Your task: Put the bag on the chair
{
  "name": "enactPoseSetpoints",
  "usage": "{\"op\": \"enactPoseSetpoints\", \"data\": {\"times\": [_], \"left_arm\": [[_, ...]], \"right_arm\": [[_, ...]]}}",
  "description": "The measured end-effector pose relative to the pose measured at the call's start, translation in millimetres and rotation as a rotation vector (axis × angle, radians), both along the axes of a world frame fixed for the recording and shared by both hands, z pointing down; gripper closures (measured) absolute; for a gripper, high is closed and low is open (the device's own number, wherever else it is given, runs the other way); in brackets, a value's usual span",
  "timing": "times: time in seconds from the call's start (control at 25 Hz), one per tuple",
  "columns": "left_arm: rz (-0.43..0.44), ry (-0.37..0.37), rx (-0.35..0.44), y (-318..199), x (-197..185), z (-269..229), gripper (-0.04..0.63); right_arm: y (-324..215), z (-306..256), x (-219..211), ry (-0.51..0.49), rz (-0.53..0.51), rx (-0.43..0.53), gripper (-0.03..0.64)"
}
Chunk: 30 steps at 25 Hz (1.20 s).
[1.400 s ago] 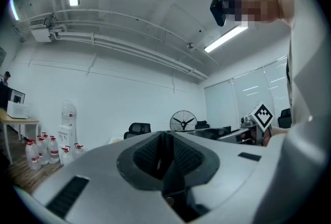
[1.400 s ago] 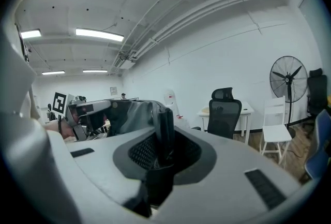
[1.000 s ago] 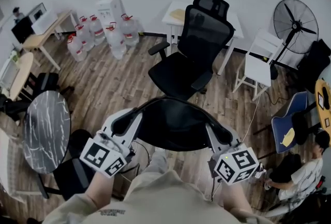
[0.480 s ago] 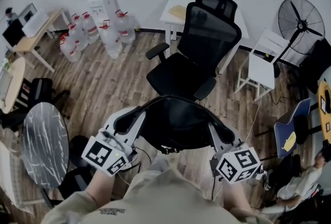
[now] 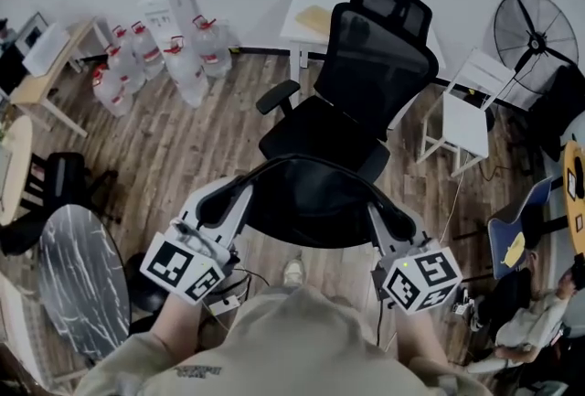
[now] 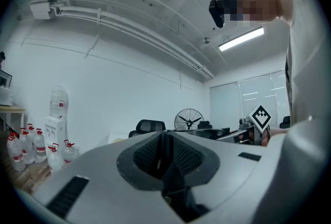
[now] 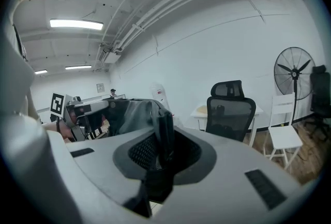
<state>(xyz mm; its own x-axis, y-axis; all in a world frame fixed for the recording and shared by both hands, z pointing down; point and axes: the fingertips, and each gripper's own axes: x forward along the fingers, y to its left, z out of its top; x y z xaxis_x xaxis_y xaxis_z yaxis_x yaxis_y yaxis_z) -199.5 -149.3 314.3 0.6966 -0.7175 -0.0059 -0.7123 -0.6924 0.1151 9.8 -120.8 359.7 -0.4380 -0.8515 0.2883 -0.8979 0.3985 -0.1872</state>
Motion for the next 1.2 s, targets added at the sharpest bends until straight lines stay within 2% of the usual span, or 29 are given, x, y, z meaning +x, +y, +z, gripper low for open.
{"op": "enactPoseSetpoints", "data": {"times": [0.48, 0.84, 1.2], "left_arm": [[0.004, 0.016, -0.012, -61.7, -4.0, 9.1, 0.534], [-0.002, 0.011, -0.030, -97.5, 28.9, 15.5, 0.534], [-0.042, -0.004, -0.055, -153.6, 67.2, 24.0, 0.534]], "right_arm": [[-60.0, 4.8, -4.2, 0.037, 0.020, -0.008, 0.538], [-97.0, 12.3, 28.6, 0.029, 0.014, -0.018, 0.538], [-158.1, 24.5, 67.3, 0.009, -0.018, -0.036, 0.540]]}}
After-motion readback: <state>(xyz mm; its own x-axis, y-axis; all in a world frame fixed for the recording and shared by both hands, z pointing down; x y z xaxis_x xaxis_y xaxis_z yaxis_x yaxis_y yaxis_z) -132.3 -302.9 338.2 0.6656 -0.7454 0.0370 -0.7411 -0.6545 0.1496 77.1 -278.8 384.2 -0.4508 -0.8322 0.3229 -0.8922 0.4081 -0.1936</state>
